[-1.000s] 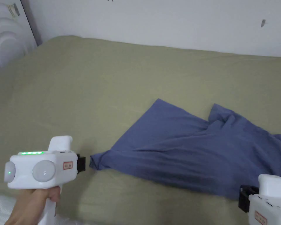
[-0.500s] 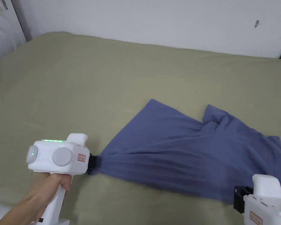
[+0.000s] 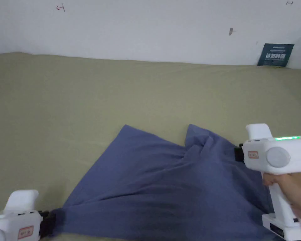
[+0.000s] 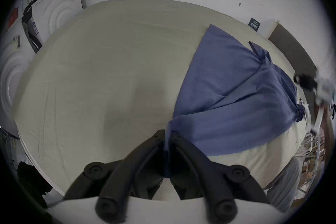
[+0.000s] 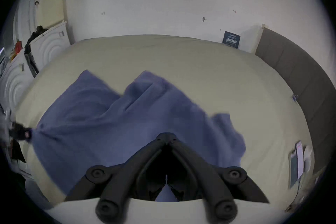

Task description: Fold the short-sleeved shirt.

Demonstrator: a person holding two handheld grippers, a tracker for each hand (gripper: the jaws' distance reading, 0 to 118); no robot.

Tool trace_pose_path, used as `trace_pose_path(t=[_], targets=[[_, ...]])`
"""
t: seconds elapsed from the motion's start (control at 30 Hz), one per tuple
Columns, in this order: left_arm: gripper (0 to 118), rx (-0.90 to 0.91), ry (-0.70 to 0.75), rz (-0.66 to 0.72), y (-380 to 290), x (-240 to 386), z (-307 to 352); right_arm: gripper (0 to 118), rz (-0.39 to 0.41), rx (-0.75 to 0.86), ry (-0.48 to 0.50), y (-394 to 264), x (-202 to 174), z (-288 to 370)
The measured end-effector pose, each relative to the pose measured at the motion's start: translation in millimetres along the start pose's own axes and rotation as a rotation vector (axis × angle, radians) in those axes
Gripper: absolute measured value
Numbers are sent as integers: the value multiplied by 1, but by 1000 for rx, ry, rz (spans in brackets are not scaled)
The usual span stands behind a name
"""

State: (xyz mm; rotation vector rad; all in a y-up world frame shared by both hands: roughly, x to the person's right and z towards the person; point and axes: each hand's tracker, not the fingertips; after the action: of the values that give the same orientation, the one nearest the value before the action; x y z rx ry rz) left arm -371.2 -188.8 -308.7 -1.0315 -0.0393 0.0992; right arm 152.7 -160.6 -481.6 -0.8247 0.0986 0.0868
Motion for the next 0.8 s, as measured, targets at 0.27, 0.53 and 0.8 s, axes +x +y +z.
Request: trace_pose_path(t=[0.27,0.53,0.8], targets=[[5,5,-14,39,-2,0,-1,104,50,-210,-19,40,25,-81],[5,-1,-9,52,-2,1,-6,104,98,-307,-5,31,23,-101],[5,-4,-29,63,3,-4,3,2,130,-115,23,59,13,-39]])
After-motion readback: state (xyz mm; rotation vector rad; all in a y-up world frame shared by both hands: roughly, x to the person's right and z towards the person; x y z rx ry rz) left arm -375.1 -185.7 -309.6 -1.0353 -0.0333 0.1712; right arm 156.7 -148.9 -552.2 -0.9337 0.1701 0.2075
